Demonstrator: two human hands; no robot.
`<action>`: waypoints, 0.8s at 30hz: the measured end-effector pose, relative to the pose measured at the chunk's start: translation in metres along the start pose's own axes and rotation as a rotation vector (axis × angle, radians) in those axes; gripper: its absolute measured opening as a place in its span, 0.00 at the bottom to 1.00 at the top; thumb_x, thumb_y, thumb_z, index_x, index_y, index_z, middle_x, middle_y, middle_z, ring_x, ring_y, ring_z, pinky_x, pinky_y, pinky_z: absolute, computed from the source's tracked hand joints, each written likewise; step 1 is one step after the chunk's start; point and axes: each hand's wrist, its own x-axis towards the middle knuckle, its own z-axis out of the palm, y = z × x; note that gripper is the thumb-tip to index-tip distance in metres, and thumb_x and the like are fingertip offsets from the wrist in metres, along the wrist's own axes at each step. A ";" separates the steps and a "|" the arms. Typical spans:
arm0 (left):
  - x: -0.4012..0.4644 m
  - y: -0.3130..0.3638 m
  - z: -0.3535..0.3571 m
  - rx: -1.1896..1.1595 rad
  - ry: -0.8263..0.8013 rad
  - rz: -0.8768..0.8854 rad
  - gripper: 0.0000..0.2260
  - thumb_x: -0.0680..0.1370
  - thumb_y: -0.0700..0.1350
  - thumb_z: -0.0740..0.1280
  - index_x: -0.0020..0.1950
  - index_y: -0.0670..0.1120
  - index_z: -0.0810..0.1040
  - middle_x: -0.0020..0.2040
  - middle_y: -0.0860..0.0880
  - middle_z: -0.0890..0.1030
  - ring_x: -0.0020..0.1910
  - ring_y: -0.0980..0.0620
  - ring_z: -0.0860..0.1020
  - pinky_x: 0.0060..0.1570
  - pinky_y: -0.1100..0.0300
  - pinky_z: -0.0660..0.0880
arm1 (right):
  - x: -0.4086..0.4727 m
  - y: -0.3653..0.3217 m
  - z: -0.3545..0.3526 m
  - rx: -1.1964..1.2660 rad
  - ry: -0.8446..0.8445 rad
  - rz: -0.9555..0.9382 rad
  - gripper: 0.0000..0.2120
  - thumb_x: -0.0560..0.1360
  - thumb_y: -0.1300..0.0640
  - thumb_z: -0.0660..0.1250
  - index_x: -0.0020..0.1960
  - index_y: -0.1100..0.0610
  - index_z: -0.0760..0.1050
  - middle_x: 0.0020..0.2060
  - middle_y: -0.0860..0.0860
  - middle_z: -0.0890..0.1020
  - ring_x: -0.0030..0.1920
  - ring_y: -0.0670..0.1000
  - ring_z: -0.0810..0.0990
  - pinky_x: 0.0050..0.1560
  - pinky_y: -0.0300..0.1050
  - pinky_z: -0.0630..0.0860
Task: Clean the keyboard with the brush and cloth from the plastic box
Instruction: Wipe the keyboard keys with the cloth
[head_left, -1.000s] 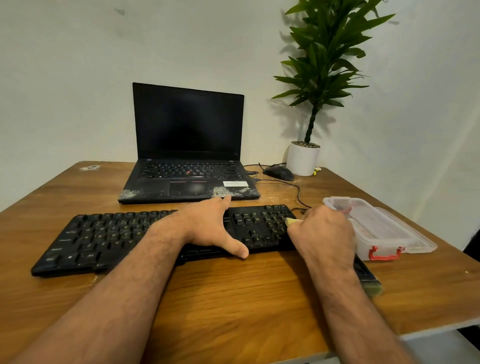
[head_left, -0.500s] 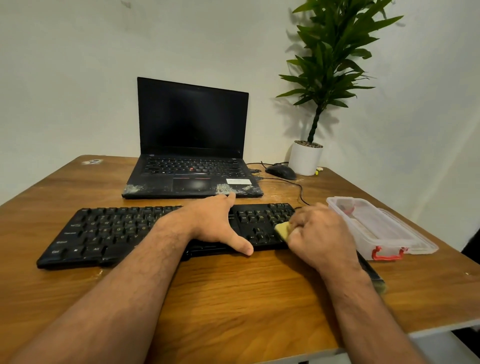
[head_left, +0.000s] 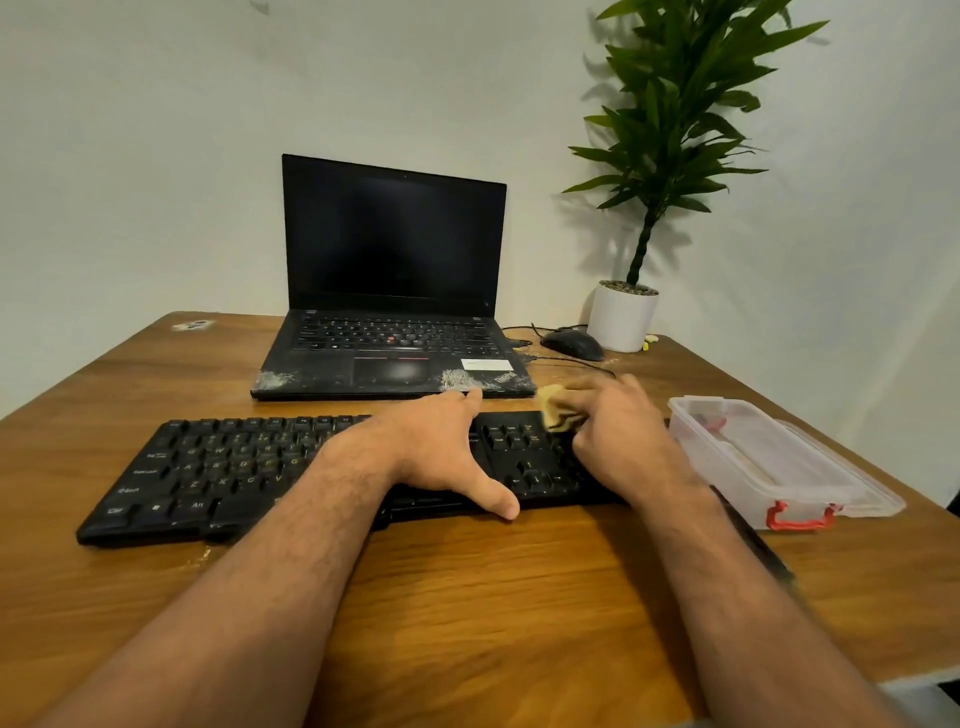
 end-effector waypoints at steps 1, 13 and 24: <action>0.000 0.000 0.000 0.004 0.001 0.000 0.64 0.52 0.75 0.74 0.80 0.52 0.49 0.76 0.52 0.63 0.72 0.50 0.65 0.70 0.49 0.67 | -0.001 -0.004 0.005 -0.007 -0.024 -0.070 0.26 0.77 0.64 0.62 0.71 0.45 0.73 0.72 0.45 0.70 0.69 0.50 0.64 0.73 0.53 0.62; -0.001 0.001 -0.002 -0.004 -0.012 -0.006 0.64 0.53 0.74 0.74 0.80 0.53 0.46 0.77 0.52 0.61 0.74 0.50 0.64 0.71 0.47 0.66 | -0.048 -0.010 -0.015 0.005 0.171 0.086 0.23 0.78 0.61 0.63 0.70 0.45 0.74 0.72 0.42 0.70 0.70 0.48 0.63 0.73 0.48 0.61; -0.044 0.010 0.001 0.013 0.255 0.053 0.51 0.63 0.74 0.69 0.79 0.55 0.57 0.78 0.57 0.63 0.75 0.56 0.62 0.72 0.56 0.61 | -0.114 0.010 -0.015 -0.120 -0.013 -0.041 0.17 0.82 0.50 0.60 0.70 0.44 0.73 0.71 0.42 0.69 0.69 0.45 0.64 0.72 0.44 0.64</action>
